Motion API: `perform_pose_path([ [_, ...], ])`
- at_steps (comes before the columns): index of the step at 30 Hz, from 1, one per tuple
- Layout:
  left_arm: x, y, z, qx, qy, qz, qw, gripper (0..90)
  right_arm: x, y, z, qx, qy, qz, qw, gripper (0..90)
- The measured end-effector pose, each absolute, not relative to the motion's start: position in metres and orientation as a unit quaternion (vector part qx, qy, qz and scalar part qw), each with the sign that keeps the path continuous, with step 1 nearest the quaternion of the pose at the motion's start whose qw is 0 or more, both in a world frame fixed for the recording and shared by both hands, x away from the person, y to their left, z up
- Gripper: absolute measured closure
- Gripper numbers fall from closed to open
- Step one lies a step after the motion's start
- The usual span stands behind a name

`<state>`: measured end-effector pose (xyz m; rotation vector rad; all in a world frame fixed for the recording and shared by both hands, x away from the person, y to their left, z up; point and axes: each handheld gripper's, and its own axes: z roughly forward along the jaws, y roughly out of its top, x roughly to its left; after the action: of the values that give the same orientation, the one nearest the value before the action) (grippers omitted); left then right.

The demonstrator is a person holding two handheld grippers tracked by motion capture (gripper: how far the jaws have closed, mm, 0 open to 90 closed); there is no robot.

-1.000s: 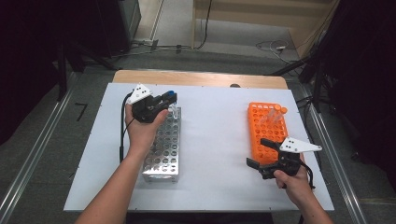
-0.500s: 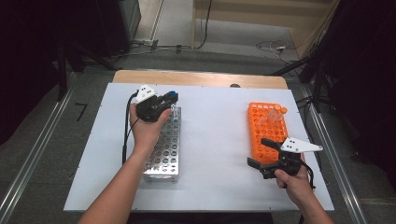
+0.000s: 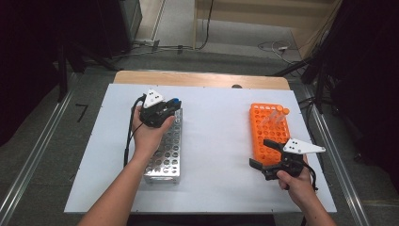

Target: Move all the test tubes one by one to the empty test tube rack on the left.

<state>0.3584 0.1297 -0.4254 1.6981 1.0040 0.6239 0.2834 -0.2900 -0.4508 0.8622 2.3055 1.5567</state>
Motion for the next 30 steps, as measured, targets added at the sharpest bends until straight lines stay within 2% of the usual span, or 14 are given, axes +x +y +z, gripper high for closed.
perform_pose_path([
  [13, 0.363, 0.13, -0.433, 0.723, 0.438, 0.229, 0.483, 76.0, 0.284, -0.291, -0.451, 0.296, 0.786, 0.531, 0.115, 0.3],
  [19, 0.363, 0.131, -0.432, 0.722, 0.44, 0.207, 0.493, 72.8, 0.285, -0.294, -0.451, 0.3, 0.783, 0.532, 0.117, 0.4],
  [30, 0.352, 0.138, -0.428, 0.702, 0.43, 0.179, 0.538, 47.3, 0.288, -0.298, -0.449, 0.306, 0.778, 0.534, 0.124, 0.4],
])
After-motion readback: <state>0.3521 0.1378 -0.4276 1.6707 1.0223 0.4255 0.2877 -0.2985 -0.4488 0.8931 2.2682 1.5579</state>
